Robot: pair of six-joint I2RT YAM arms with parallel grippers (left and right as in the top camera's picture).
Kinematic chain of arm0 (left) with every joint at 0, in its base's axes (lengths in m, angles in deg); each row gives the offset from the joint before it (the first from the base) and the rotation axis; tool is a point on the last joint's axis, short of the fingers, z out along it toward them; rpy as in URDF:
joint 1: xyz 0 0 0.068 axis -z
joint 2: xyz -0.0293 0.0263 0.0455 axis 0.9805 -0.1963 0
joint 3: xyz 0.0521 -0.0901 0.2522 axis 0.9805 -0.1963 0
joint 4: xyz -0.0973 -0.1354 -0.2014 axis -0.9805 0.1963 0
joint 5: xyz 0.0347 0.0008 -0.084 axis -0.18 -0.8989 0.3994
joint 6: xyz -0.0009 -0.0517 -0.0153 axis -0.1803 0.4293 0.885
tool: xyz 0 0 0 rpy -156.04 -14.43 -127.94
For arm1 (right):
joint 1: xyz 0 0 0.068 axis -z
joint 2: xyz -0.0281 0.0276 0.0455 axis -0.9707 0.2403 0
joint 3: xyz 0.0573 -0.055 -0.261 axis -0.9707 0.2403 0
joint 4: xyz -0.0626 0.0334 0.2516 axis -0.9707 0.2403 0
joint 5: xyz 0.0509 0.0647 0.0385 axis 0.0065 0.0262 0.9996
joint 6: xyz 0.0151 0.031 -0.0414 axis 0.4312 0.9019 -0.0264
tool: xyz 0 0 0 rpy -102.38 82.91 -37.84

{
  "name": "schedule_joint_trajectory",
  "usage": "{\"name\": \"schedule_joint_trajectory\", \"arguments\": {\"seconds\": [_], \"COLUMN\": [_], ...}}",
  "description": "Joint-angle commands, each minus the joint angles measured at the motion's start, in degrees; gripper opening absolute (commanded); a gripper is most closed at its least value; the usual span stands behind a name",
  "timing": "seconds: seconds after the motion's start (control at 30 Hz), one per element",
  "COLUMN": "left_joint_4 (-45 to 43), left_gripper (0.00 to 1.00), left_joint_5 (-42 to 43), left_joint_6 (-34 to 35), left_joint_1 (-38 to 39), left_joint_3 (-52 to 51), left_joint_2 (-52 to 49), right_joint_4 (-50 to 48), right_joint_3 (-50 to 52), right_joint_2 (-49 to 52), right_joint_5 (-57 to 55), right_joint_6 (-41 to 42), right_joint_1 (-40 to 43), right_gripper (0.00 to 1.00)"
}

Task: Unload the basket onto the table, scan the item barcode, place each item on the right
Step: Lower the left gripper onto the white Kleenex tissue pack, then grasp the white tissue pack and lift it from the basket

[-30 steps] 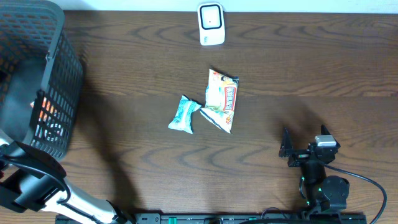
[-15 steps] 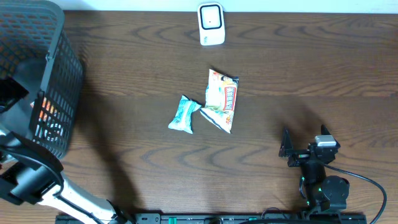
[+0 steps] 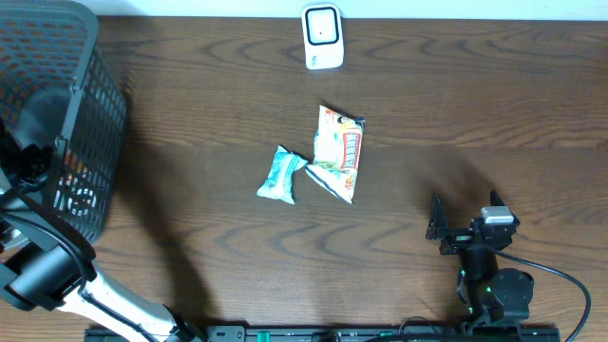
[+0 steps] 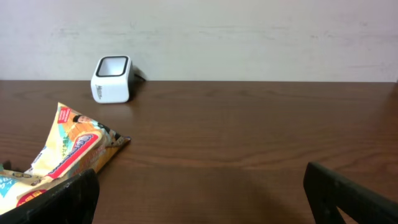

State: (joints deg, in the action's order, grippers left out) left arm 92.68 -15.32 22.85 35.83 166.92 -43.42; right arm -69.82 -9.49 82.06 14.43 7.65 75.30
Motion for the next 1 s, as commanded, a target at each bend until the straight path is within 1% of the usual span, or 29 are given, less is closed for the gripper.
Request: {"name": "schedule_joint_trajectory", "arguments": {"seconds": [0.0,0.23,0.3,0.37,0.43,0.53,0.7,0.77,0.8,0.9,0.97], "left_joint_4": [-1.44,-6.82,-8.17,-9.09,-9.73,-10.14,-10.10,-9.94,-9.84,-8.76,-8.00], "left_gripper": [0.89,0.81,0.73,0.56,0.53,0.53,0.29,0.13,0.08,0.07,0.08], "left_joint_5": [-0.81,-2.89,-3.15,-3.32,-3.32,-3.32,-3.30,-3.26,-3.26,-3.17,-1.36], "left_joint_6": [-1.92,-1.95,-1.97,-1.92,-1.92,-1.92,-1.90,-1.31,-0.85,2.32,3.19], "left_joint_1": [0.28,0.28,0.28,0.28,0.28,0.28,0.28,0.28,0.28,0.28,0.28], "left_joint_3": [-3.02,-7.28,-7.65,-7.65,-7.65,-7.65,-7.65,-7.65,-7.61,-6.36,-4.85], "left_joint_2": [-0.63,-0.66,-0.66,-0.66,-0.66,-0.66,-0.66,-0.66,-0.63,-0.22,0.70], "right_joint_4": [0.26,0.26,0.26,0.26,0.26,0.26,0.26,0.26,0.26,0.26,0.26], "right_joint_3": [0.04,0.04,0.04,0.04,0.04,0.04,0.04,0.04,0.04,0.04,0.04], "right_joint_2": [-0.37,-0.37,-0.37,-0.37,-0.37,-0.37,-0.37,-0.37,-0.37,-0.37,-0.37], "right_joint_5": [-0.26,-0.26,-0.26,-0.26,-0.26,-0.26,-0.26,-0.26,-0.26,-0.26,-0.26], "right_joint_6": [0.61,0.61,0.63,0.61,0.61,0.61,0.63,0.63,0.63,0.63,0.61], "right_joint_1": [0.44,0.44,0.44,0.44,0.44,0.44,0.44,0.44,0.44,0.44,0.44], "right_gripper": [0.99,0.99,0.99,0.99,0.99,0.99,0.99,0.99,0.99,0.99,0.99]}}
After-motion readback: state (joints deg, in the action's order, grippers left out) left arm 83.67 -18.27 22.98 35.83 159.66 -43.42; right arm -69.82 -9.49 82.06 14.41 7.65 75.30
